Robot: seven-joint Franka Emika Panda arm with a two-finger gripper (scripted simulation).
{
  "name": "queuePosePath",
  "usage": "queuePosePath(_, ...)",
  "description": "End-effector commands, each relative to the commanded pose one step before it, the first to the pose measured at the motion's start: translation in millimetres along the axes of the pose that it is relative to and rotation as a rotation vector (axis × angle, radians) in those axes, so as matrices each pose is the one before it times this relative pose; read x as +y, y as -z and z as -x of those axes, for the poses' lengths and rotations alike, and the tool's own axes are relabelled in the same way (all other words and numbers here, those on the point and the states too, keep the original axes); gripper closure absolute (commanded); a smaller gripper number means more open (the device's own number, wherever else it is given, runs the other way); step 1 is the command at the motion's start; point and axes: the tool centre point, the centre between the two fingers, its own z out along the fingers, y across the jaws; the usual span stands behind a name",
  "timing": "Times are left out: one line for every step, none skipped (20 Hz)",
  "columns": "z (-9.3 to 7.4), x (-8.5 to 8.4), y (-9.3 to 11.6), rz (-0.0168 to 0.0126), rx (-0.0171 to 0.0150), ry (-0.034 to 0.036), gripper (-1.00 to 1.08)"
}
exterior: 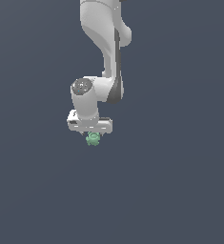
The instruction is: Pick up the object and move it to a goal position.
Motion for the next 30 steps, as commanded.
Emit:
queuePosePath(0.91, 0.39, -10.77, 0.00010, -0.00063, -0.00046, -0.92)
queuePosePath(0.23, 0.08, -5.64, 0.00000, 0.00000, 0.00000, -0.92)
queuePosePath(0.19, 0.08, -5.34, 0.00000, 0.00000, 0.00000, -0.92)
queuePosePath(0.12, 0.07, -4.68, 0.00000, 0.00000, 0.00000, -0.92)
queuePosePath(0.08, 0.29, -3.68, 0.00014, 0.00055, -0.00039, -0.92)
queuePosePath(-0.07, 0.07, -3.33, 0.00000, 0.00000, 0.00000, -0.92)
queuePosePath(-0.15, 0.06, -2.63, 0.00000, 0.00000, 0.00000, -0.92)
queuePosePath(-0.22, 0.06, -1.95, 0.00000, 0.00000, 0.00000, -0.92)
queuePosePath(-0.23, 0.05, -1.32, 0.00000, 0.00000, 0.00000, -0.92)
queuePosePath(-0.18, 0.03, -0.75, 0.00000, 0.00000, 0.00000, -0.92)
queuePosePath(-0.07, 0.01, -0.24, 0.00000, 0.00000, 0.00000, -0.92)
queuePosePath(0.00, 0.00, 0.00, 0.00000, 0.00000, 0.00000, 1.08)
queuePosePath(0.00, 0.00, 0.00, 0.00000, 0.00000, 0.00000, 1.08)
queuePosePath(0.00, 0.00, 0.00, 0.00000, 0.00000, 0.00000, 1.08)
queuePosePath(0.00, 0.00, 0.00, 0.00000, 0.00000, 0.00000, 1.08)
queuePosePath(0.00, 0.00, 0.00, 0.00000, 0.00000, 0.00000, 1.08)
queuePosePath(0.00, 0.00, 0.00, 0.00000, 0.00000, 0.00000, 1.08)
queuePosePath(0.00, 0.00, 0.00, 0.00000, 0.00000, 0.00000, 1.08)
queuePosePath(0.00, 0.00, 0.00, 0.00000, 0.00000, 0.00000, 1.08)
queuePosePath(0.00, 0.00, 0.00, 0.00000, 0.00000, 0.00000, 1.08)
queuePosePath(0.00, 0.00, 0.00, 0.00000, 0.00000, 0.00000, 1.08)
queuePosePath(-0.08, 0.26, 0.95, 0.00005, 0.00094, -0.00027, 1.08)
queuePosePath(-0.24, 0.06, 0.28, 0.00024, 0.00073, -0.00060, 1.08)
queuePosePath(-0.75, -0.05, 0.47, 0.00057, 0.00158, -0.00139, 1.08)
queuePosePath(-1.23, 0.08, 0.98, 0.00107, 0.00296, -0.00260, 1.08)
queuePosePath(-1.72, 0.09, 1.35, 0.00148, 0.00410, -0.00360, 1.08)
queuePosePath(-2.21, 0.09, 1.70, 0.00188, 0.00520, -0.00457, 1.08)
queuePosePath(-2.68, 0.12, 2.09, 0.00230, 0.00635, -0.00558, 1.08)
queuePosePath(-3.15, 0.14, 2.46, 0.00271, 0.00747, -0.00657, 1.08)
queuePosePath(-3.62, 0.17, 2.82, 0.00312, 0.00858, -0.00754, 1.08)
